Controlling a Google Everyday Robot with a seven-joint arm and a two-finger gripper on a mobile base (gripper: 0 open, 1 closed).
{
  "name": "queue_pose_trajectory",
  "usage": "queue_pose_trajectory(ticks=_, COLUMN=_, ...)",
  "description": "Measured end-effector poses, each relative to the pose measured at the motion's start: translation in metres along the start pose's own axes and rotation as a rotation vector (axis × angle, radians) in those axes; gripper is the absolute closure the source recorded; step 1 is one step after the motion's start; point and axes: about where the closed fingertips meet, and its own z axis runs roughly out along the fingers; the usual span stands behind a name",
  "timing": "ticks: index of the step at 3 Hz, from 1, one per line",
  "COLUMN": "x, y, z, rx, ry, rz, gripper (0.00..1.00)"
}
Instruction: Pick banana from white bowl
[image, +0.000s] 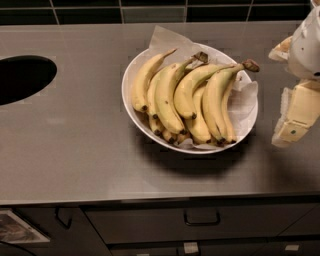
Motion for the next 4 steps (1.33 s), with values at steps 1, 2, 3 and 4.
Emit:
queue_pose_trajectory(ticks=1, x=0.0, y=0.0, z=0.0, rx=0.0, ry=0.0, rz=0.0, gripper=0.0)
queue_pose_trajectory(ticks=2, x=-0.008, y=-0.007, z=-0.005, rx=0.022, ry=-0.029, rz=-0.035, gripper=0.0)
queue_pose_trajectory(ticks=3, x=-0.027, y=-0.018, z=-0.013, rx=0.028, ry=-0.08, rz=-0.145, gripper=0.0)
queue_pose_trajectory(ticks=4, x=-0.045, y=-0.024, z=-0.016, rx=-0.046, ry=-0.191, rz=-0.309, gripper=0.0)
